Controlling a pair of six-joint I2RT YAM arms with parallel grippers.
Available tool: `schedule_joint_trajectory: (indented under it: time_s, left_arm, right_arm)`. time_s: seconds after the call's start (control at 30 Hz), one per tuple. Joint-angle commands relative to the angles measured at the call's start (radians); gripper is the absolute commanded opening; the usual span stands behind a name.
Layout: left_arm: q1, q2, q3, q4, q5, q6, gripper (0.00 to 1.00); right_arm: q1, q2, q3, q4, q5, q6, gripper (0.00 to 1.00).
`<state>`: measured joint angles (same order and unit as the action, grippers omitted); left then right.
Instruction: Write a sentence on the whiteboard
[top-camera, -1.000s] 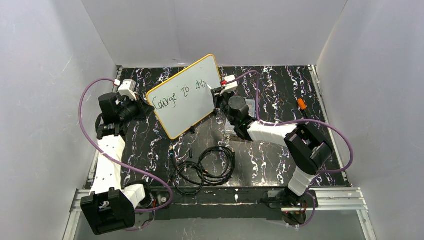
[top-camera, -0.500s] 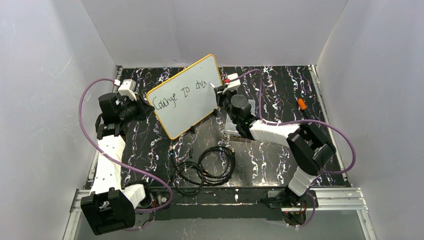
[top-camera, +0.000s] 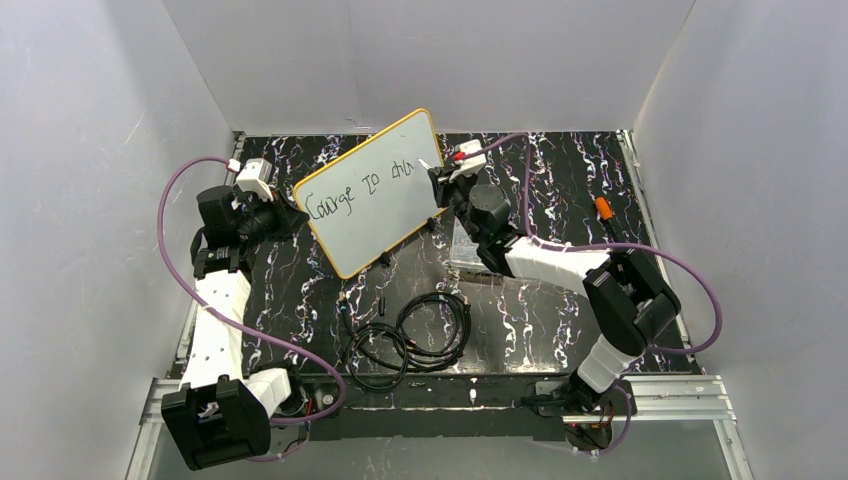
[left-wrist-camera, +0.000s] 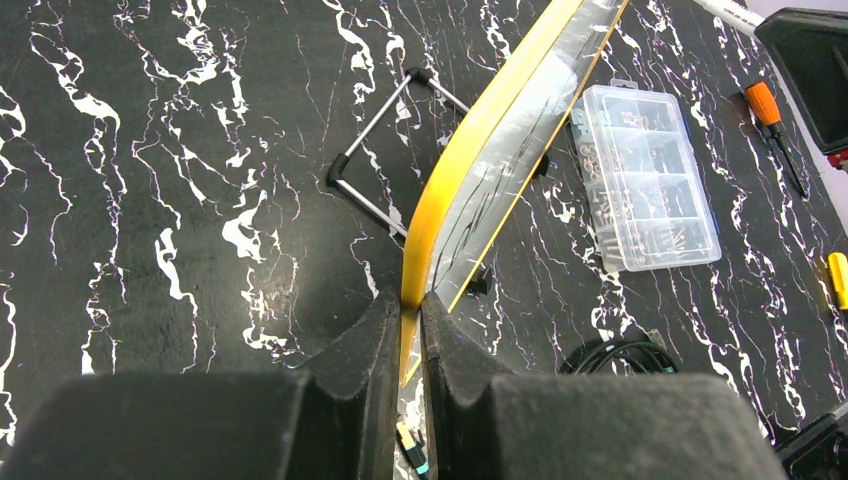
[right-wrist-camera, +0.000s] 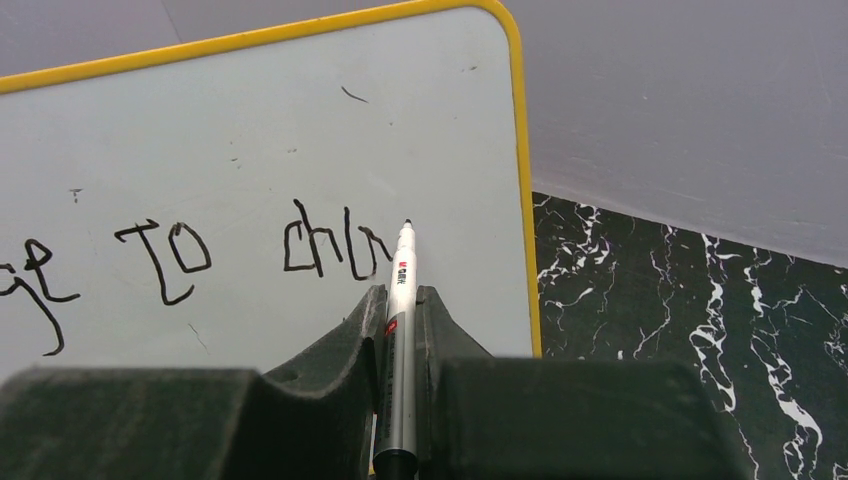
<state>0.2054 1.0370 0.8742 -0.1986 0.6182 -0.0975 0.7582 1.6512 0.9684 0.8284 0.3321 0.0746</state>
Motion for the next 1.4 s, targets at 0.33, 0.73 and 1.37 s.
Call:
schedule_joint_trajectory:
  time_s: [0.33, 0.73, 1.37]
  left_arm:
    - [-0.004, -0.002, 0.008, -0.013, 0.016, 0.002, 0.0]
    - [-0.004, -0.005, 0.008, -0.013, 0.017, 0.002, 0.0]
    - [-0.003, -0.007, 0.006, -0.013, 0.014, 0.002, 0.0]
  right_arm:
    - [-0.007, 0.066, 0.1, 0.04, -0.028, 0.004, 0.01]
    - [-0.008, 0.068, 0.026, 0.025, -0.029, 0.048, 0.01]
    - [-0.007, 0.059, 0.076, 0.077, -0.004, 0.04, 0.01]
